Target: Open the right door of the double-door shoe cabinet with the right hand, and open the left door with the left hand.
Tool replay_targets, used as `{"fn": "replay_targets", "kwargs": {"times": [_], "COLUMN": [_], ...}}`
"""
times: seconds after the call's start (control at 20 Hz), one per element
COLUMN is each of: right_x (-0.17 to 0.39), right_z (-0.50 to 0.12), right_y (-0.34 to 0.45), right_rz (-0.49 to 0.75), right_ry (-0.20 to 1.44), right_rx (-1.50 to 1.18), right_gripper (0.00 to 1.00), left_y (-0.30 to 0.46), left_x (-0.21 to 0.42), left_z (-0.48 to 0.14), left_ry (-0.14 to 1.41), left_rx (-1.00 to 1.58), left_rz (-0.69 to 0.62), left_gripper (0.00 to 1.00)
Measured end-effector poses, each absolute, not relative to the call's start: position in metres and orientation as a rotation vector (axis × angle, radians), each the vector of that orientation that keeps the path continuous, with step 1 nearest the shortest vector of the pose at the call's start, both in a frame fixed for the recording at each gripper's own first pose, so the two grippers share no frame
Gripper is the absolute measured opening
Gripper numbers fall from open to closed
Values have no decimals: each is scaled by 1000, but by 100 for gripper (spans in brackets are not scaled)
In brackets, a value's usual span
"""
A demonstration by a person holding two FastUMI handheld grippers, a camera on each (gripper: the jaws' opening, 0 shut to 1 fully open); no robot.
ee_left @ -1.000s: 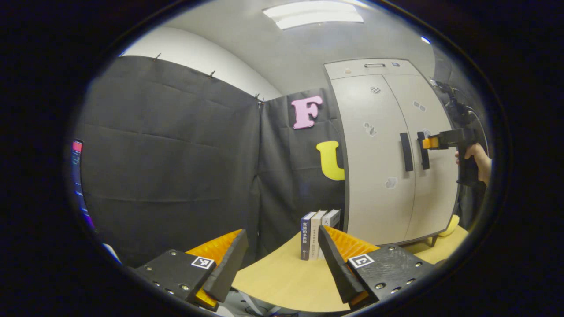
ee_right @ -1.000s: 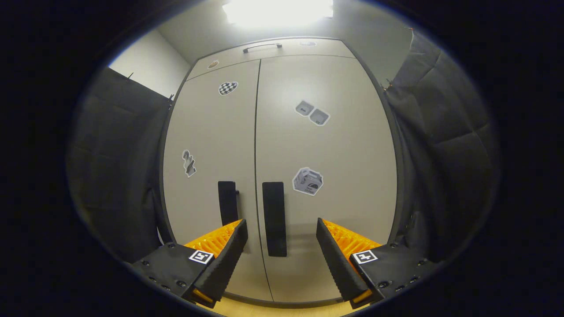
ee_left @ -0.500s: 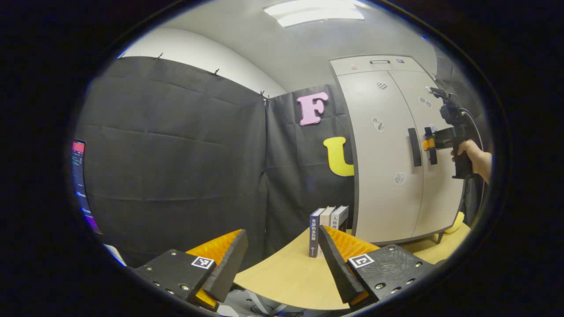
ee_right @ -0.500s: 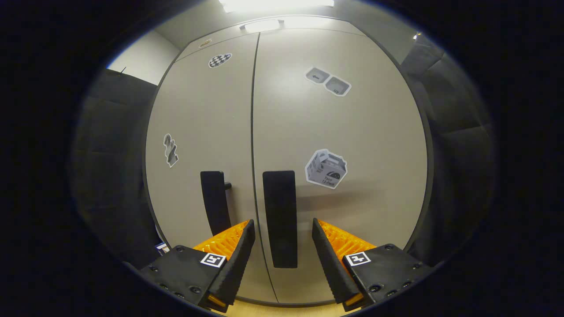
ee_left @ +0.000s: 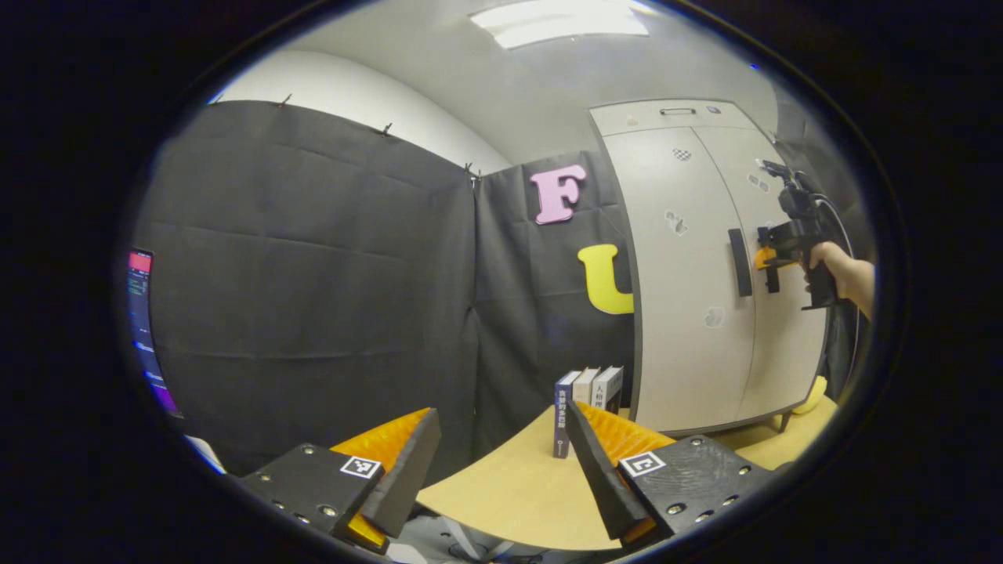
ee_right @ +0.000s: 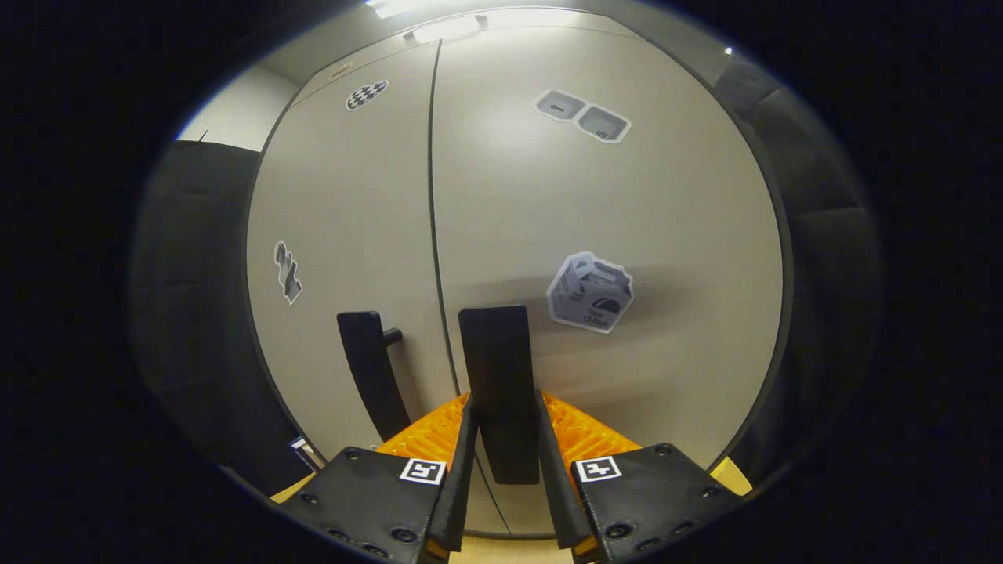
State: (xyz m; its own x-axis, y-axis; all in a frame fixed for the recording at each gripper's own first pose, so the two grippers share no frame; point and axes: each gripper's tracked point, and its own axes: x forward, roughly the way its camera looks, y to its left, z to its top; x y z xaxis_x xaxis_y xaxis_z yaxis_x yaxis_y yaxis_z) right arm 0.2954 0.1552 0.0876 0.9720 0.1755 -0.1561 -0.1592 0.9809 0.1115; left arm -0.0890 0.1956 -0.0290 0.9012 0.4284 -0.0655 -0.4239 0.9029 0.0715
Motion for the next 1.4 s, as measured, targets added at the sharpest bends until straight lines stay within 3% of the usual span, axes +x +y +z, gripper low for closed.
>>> {"fn": "replay_targets", "kwargs": {"times": [0.05, 0.1, 0.15, 0.2, 0.25, 0.6, 1.4], "right_x": [293, 296, 297, 299, 294, 277, 202], "right_z": [88, 85, 84, 84, 84, 84, 89], "right_y": [155, 156, 156, 156, 156, 154, 117], "right_rz": [175, 173, 173, 173, 176, 219, 340], "right_ry": [171, 171, 177, 176, 190, 206, 215], "right_rx": [87, 69, 51, 55, 60, 72, 74], "right_gripper": [31, 33, 26, 25, 13, 19, 16], "left_y": [195, 193, 192, 190, 188, 179, 97], "left_x": [-88, -88, -87, -86, -85, -80, -43], "left_z": [-28, -27, -25, -25, -24, -16, -9], "left_ry": [79, 76, 73, 71, 68, 48, 23], "left_rx": [56, 56, 55, 54, 55, 50, 47], "left_rz": [437, 432, 427, 420, 415, 375, 184], "left_gripper": [94, 94, 94, 94, 94, 94, 94]}}
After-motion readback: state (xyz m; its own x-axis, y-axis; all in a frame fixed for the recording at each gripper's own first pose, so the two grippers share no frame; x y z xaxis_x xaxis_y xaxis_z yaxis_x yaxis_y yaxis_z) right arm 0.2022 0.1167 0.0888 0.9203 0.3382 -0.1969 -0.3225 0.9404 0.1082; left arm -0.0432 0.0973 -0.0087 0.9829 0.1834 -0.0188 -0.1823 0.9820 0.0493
